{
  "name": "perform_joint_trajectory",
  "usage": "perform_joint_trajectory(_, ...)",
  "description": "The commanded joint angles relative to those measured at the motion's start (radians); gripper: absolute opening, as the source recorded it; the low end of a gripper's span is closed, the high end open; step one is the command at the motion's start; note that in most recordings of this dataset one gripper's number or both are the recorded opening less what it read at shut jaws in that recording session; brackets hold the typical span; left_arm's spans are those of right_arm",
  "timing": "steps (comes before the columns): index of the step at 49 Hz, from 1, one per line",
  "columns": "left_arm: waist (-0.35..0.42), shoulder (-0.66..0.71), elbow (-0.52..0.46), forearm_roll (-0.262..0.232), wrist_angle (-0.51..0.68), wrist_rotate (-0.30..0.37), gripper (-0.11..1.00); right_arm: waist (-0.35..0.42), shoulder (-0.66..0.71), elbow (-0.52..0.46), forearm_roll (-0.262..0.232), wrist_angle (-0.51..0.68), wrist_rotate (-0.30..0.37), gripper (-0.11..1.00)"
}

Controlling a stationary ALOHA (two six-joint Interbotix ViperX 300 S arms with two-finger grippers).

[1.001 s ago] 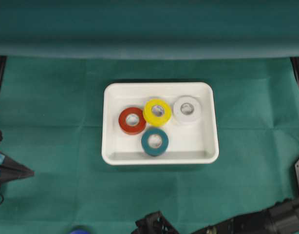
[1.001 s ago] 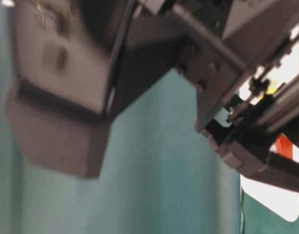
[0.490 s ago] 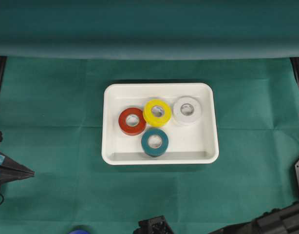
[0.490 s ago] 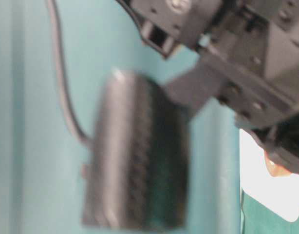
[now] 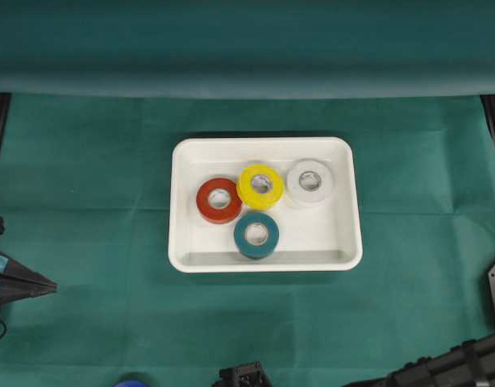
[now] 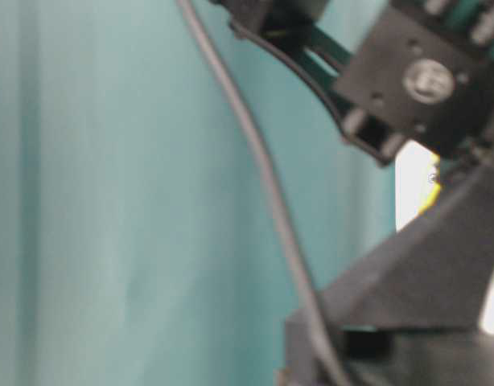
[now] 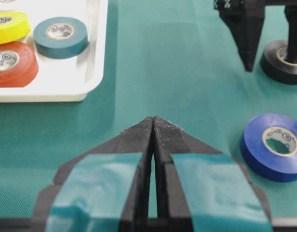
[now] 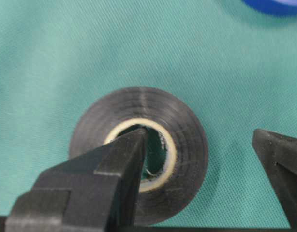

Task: Put the tape into the white case with the right arm.
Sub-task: 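Move the right gripper to the black tape roll and grasp it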

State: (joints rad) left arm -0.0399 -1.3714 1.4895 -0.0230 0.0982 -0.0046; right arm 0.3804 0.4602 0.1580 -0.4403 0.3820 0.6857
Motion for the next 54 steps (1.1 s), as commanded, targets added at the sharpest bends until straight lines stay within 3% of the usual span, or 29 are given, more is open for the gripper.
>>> perform_joint_trajectory(1, 0.003, 0.009, -0.011, -0.002, -0.009, -0.002, 0.00, -0.005, -0.014, -0.029, 0.008, 0.008, 0.002, 0.62)
perform_joint_trajectory(11, 0.003, 0.008, -0.011, 0.000, -0.009, -0.002, 0.00, -0.009, -0.014, -0.029, 0.008, 0.006, 0.005, 0.58)
perform_joint_trajectory(19, 0.003, 0.008, -0.009, -0.002, -0.009, -0.002, 0.00, -0.014, -0.014, -0.031, 0.005, -0.005, 0.003, 0.18)
perform_joint_trajectory(25, 0.003, 0.008, -0.011, -0.002, -0.009, -0.002, 0.00, -0.014, -0.014, -0.029, 0.003, -0.017, 0.003, 0.01)
perform_joint_trajectory(45, 0.003, 0.008, -0.011, 0.000, -0.009, -0.002, 0.00, -0.009, -0.071, -0.023, 0.000, 0.017, -0.002, 0.01)
perform_joint_trajectory(54, 0.003, 0.008, -0.011, -0.002, -0.009, -0.002, 0.00, -0.006, -0.147, -0.021, -0.043, 0.092, -0.005, 0.01)
